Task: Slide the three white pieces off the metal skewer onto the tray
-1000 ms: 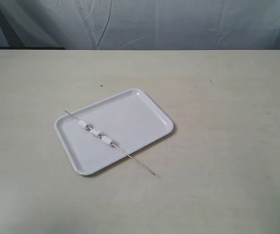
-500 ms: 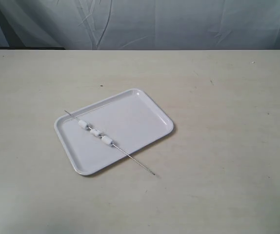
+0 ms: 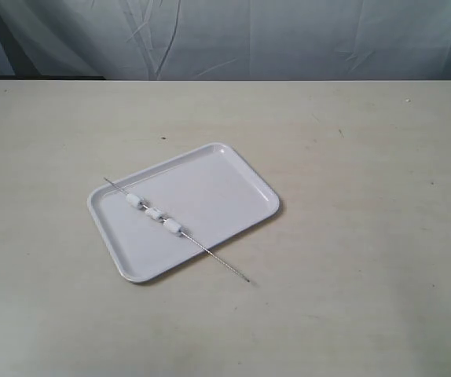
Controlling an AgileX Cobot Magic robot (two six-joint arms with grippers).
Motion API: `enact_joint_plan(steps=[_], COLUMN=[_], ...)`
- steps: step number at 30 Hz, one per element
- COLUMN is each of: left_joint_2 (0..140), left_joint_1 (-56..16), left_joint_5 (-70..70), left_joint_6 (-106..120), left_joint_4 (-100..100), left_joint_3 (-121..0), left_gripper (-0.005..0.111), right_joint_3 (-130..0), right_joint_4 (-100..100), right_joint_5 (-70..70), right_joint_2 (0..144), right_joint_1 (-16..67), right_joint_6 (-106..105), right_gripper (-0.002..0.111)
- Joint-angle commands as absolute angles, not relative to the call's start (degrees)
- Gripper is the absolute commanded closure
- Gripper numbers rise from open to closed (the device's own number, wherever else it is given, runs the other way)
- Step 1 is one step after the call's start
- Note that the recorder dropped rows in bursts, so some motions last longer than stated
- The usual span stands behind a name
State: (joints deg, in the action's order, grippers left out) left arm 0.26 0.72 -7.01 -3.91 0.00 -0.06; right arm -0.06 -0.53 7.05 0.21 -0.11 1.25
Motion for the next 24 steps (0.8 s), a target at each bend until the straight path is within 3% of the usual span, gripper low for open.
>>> enact_joint_plan(steps=[1, 11, 17, 21, 24], left_joint_2=[0.0, 0.0, 0.0, 0.0, 1.4], left_joint_1=[0.5, 0.5, 0.5, 0.5, 0.5], left_joint_5=[-24.1, -40.9, -43.0, -42.7, -45.1], left_joint_6=[-4.0, -4.0, -3.9, -3.9, -2.1], left_joint_4=[-1.1, -1.1, -0.8, -0.8, -2.3], left_joint_3=[0.0, 0.0, 0.0, 0.0, -8.5], left_gripper=[0.107, 0.107, 0.107, 0.107, 0.107], right_joint_3=[0.0, 0.0, 0.0, -0.2, -13.1], right_joint_4=[-0.4, 3.6, 5.8, 6.8, 7.0], right_joint_5=[26.6, 46.7, 52.3, 46.0, 33.4], right_joint_2=[0.0, 0.0, 0.0, 0.0, 1.6], right_joint_1=[0.0, 0.0, 0.0, 0.0, 0.0], right_joint_6=[1.3, 1.3, 1.3, 6.5, 6.4], right_gripper=[0.107, 0.107, 0.107, 0.107, 0.107])
